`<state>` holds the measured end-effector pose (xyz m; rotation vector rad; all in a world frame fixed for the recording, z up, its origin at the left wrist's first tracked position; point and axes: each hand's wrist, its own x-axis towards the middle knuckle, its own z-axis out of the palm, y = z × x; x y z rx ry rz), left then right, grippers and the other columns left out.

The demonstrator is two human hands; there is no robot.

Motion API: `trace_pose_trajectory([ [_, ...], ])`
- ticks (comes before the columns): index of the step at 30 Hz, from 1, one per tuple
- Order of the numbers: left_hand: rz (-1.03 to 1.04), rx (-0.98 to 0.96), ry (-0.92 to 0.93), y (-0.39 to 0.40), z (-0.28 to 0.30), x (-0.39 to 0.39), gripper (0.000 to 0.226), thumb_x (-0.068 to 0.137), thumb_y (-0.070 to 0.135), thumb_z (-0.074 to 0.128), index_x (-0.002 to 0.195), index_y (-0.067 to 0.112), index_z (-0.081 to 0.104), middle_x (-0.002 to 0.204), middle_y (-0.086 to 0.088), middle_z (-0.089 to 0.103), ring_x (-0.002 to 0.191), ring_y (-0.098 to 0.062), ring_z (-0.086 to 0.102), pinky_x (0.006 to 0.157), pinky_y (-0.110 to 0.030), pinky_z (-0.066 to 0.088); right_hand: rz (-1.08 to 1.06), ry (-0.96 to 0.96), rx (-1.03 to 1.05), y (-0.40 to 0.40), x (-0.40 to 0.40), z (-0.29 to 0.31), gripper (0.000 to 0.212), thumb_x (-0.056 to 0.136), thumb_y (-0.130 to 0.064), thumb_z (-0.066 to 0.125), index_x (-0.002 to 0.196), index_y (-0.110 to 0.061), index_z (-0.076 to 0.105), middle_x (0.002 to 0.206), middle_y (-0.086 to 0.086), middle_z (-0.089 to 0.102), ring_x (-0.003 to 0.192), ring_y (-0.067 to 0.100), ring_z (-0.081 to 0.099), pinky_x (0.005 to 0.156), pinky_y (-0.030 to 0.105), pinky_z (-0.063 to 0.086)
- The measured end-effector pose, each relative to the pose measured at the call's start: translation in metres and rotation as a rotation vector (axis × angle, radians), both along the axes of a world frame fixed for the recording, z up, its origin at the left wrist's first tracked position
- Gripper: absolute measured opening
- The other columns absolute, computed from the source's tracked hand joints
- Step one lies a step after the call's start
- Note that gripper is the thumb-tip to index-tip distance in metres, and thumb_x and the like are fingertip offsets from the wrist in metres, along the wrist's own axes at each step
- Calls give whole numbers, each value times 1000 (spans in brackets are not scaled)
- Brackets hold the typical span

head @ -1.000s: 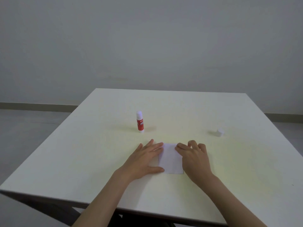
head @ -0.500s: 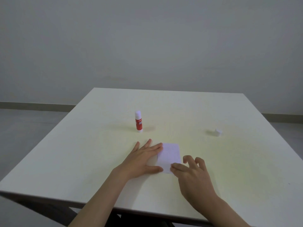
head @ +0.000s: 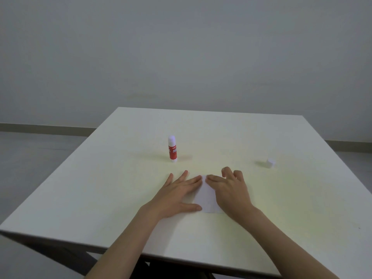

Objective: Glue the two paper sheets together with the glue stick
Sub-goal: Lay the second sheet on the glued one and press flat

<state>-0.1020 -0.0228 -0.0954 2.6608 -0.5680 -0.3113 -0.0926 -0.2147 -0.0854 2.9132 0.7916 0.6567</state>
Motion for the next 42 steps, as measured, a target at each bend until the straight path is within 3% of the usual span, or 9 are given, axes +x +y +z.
trace_pose_trajectory([
  [4, 0, -17, -2, 1, 0, 0, 77, 85, 53, 55, 148, 34, 15, 155, 28, 6, 147, -8, -10, 119, -44, -10, 60, -12, 27, -6, -11, 0, 37, 49, -3, 70, 79, -24, 76, 70, -20, 70, 66, 20, 61, 55, 26, 45],
  [10, 4, -19, -29, 2, -3, 1, 78, 84, 53, 56, 149, 33, 17, 152, 31, 5, 147, -8, -8, 119, -43, -9, 170, -93, 4, -16, -48, -12, 50, 60, -2, 34, 79, -23, 75, 85, -20, 72, 74, 22, 64, 64, 33, 26],
  [13, 7, -26, -27, 2, -4, 0, 78, 84, 53, 56, 149, 33, 17, 154, 28, 8, 147, -7, -8, 119, -43, -10, 153, -83, -20, -12, -47, -11, 53, 60, -2, 31, 79, -26, 74, 81, -22, 70, 74, 20, 63, 60, 31, 37],
  [19, 8, -22, 7, 0, 0, -1, 77, 85, 51, 55, 149, 33, 16, 156, 26, 7, 146, -8, -11, 118, -45, -11, 90, -66, -26, -5, -12, -6, 50, 65, -6, 34, 85, -25, 76, 76, -22, 71, 67, 20, 60, 60, 31, 22],
  [24, 1, -9, 0, 0, 1, 0, 77, 85, 52, 54, 149, 35, 13, 156, 27, 7, 147, -9, -10, 118, -46, -11, 85, -80, 0, -3, 2, -4, 49, 66, -4, 37, 85, -26, 77, 76, -24, 71, 64, 19, 59, 56, 27, 41],
  [28, 8, -34, -5, 1, -1, -1, 77, 84, 53, 55, 148, 35, 16, 152, 31, 7, 147, -8, -9, 118, -44, -11, 126, -54, -13, -10, -16, -4, 34, 55, -6, 64, 80, -25, 75, 72, -21, 69, 65, 18, 58, 53, 27, 41],
  [33, 10, -29, -23, 3, -6, 1, 78, 84, 56, 54, 148, 35, 16, 154, 30, 8, 146, -6, -9, 119, -43, -10, 169, -111, 24, -29, -54, -14, 55, 60, -1, 33, 87, -23, 76, 95, -21, 73, 69, 21, 54, 60, 31, 24],
  [36, 8, -27, -32, 3, -7, 1, 78, 84, 57, 53, 149, 36, 15, 152, 31, 6, 146, -6, -9, 119, -43, -10, 167, -111, 30, -33, -61, -17, 58, 61, -1, 31, 90, -24, 75, 98, -22, 72, 75, 20, 41, 60, 31, 22],
  [42, 9, -37, -17, 3, -7, 2, 77, 84, 56, 54, 148, 36, 16, 147, 35, 3, 146, -6, -10, 118, -42, -12, 67, -126, 97, -33, -28, -18, 48, 64, 0, 44, 89, -25, 77, 95, -20, 74, 61, 20, 56, 59, 30, 30],
])
